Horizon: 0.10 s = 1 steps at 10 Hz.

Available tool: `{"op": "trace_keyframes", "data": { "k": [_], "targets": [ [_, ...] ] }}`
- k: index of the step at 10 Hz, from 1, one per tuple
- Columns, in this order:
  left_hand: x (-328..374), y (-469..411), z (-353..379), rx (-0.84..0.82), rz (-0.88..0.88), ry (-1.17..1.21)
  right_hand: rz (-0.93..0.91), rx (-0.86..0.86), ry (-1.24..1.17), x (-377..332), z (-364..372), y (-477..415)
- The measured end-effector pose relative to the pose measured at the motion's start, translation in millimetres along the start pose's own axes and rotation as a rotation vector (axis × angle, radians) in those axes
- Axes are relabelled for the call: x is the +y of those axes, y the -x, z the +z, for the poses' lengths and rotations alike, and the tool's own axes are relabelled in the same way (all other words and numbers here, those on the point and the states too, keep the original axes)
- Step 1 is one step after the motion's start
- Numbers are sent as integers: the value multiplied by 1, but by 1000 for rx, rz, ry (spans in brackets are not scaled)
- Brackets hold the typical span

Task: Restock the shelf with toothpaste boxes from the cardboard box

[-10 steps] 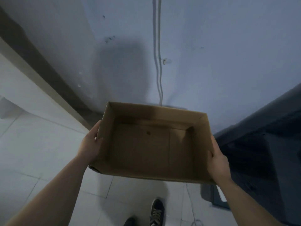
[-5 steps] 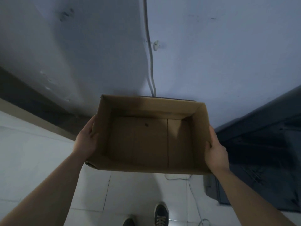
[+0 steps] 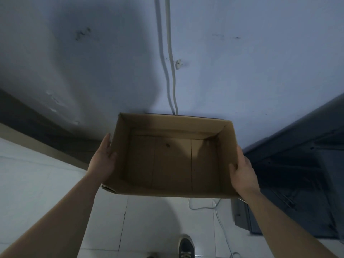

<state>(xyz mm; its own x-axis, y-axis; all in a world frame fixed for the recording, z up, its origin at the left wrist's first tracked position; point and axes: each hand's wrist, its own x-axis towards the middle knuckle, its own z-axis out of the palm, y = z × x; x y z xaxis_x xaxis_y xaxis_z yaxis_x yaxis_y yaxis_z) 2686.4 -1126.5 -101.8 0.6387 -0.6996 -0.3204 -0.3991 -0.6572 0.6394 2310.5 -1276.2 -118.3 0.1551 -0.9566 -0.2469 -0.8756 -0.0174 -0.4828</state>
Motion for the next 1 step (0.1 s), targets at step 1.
{"op": "trace_keyframes", "data": {
  "k": [1],
  "targets": [
    [8,8,-13,16,11,-64,-20,27,15,-15,-10,10]
  ]
}}
